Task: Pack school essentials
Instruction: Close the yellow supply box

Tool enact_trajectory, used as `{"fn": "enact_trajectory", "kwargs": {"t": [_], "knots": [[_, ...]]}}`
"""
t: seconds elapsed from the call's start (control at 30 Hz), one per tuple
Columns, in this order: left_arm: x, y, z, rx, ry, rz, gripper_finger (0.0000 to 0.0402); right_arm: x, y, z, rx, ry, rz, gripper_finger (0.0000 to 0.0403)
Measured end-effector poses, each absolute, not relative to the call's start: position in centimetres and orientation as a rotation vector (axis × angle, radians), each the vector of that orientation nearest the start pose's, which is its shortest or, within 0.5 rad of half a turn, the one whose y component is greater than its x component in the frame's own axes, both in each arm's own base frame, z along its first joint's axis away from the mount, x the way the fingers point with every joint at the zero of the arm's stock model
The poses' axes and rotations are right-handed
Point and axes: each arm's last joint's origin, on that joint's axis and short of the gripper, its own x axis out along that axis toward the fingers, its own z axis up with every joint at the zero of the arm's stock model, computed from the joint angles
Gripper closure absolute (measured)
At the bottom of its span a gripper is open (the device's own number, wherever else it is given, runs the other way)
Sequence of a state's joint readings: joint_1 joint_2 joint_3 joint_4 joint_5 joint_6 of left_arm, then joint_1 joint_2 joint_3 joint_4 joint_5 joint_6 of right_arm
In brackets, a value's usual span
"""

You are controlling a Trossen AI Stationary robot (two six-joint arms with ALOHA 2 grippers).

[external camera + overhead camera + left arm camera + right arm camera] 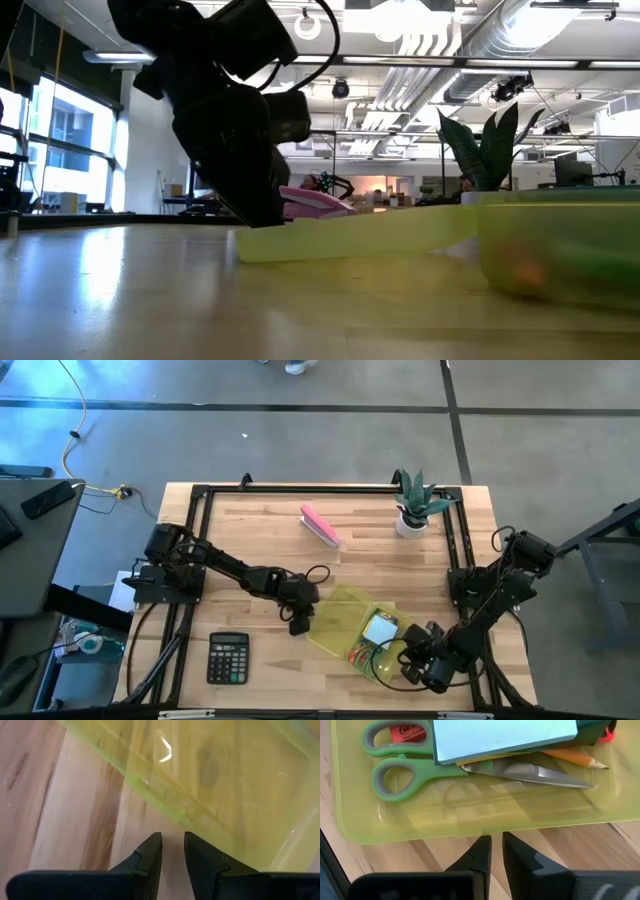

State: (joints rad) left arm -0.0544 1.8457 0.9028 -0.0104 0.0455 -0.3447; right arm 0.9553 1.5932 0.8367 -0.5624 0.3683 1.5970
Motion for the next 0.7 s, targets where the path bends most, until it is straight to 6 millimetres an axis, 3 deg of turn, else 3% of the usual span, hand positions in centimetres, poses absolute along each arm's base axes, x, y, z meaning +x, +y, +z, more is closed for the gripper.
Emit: {"fn": "enact_trajectory", "kwargs": {"t": [0.47, 0.7], "knots": [[34.5, -2.3, 12.0, -0.351, 0.894, -0.034, 0.0329, 16.3, 21.4, 15.1, 0.6, 1.082, -0.398, 0.0368], [34.5, -2.3, 13.2, -0.343, 0.848, -0.046, 0.0329, 16.3, 21.4, 15.1, 0.6, 1.085, -0.398, 0.0368]]}}
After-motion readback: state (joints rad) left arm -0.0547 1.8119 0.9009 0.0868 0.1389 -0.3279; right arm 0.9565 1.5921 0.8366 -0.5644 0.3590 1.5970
